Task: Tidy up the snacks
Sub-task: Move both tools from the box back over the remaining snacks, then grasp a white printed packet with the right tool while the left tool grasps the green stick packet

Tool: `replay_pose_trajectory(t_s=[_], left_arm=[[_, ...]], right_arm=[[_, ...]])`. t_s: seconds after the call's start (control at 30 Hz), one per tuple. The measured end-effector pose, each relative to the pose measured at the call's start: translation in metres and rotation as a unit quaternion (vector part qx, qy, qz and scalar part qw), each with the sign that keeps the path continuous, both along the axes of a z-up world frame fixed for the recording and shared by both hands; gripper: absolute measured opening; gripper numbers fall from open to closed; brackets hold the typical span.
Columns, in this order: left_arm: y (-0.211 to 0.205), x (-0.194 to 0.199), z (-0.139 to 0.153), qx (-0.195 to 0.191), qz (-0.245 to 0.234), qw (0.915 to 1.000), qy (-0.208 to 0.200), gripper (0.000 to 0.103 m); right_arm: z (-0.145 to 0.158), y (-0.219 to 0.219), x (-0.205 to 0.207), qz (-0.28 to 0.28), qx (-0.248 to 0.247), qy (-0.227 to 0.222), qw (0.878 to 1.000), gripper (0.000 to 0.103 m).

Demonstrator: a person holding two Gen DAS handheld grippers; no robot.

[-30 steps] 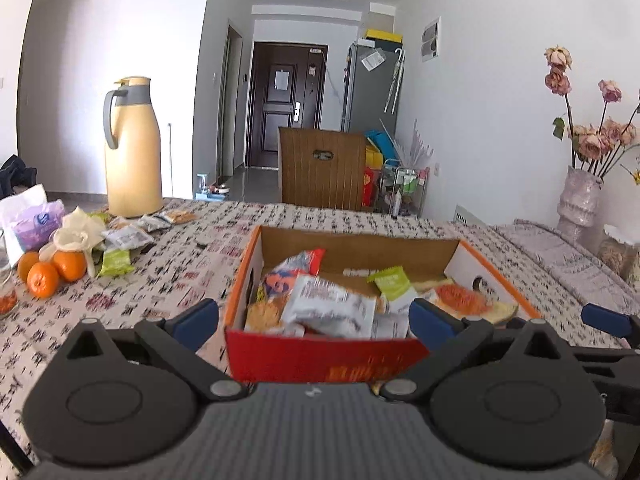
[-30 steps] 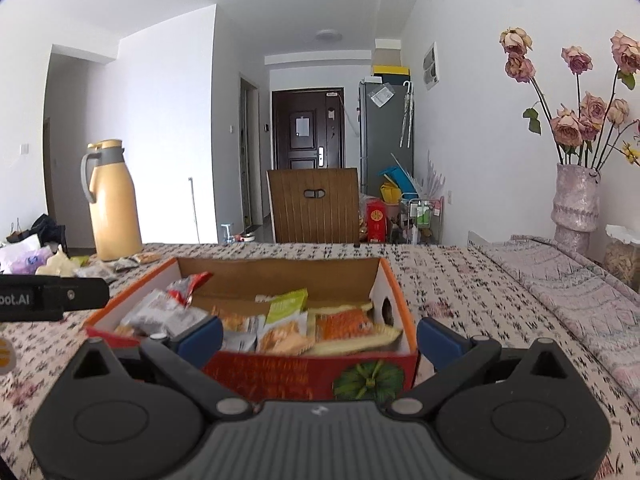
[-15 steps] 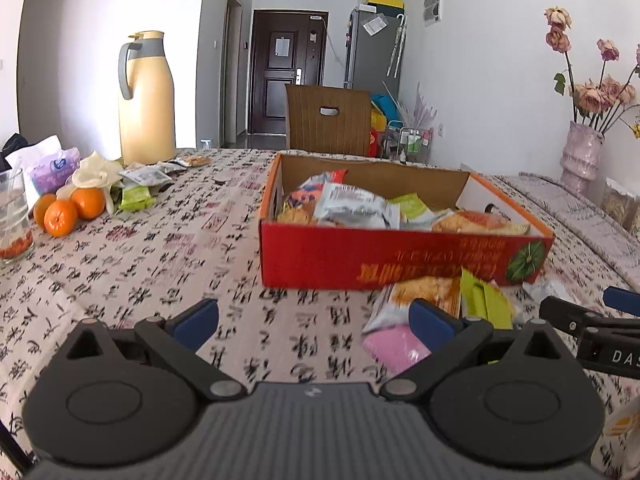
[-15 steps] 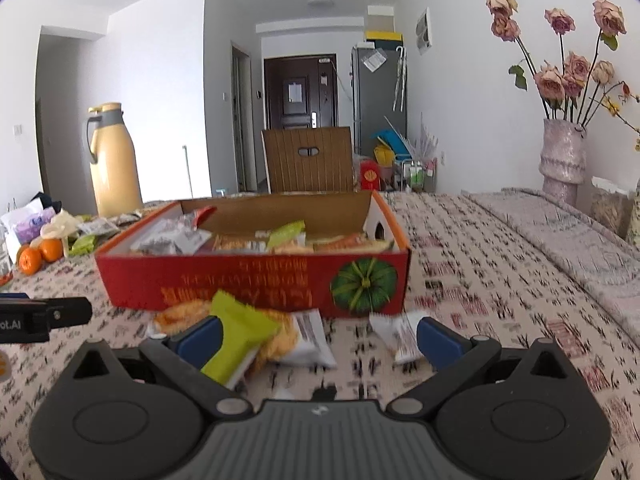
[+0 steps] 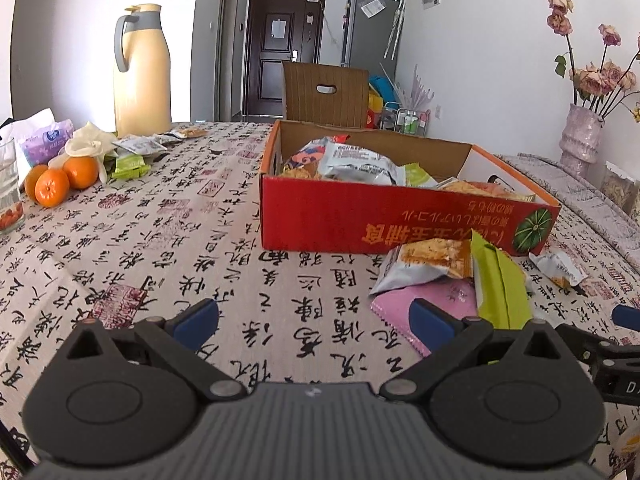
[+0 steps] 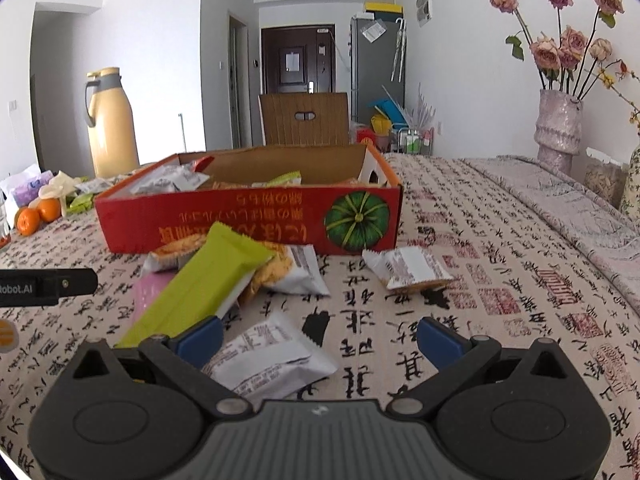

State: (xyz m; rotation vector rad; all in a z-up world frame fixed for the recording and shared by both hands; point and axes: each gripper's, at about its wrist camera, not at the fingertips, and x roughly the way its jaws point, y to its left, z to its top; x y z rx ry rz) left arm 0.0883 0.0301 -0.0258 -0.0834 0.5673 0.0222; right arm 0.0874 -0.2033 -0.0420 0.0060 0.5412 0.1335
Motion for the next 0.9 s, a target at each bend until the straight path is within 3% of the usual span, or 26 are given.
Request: replay_pose_trajectory(t_s=[0.47,0.9], left_arm=[[0.002,0.000,-0.004,-0.009,-0.002,0.9999,0.004,0.103],[0.002,0.000,-0.005,-0.011,0.000,0.9999,0.006,0.103]], right_arm=[[-0.016,0.021,0.008,0.010,-0.017,0.040,0.999,0.101],[-0.014,0.021,-0.003,0.037,-0.015,0.015,0.999,0.066]])
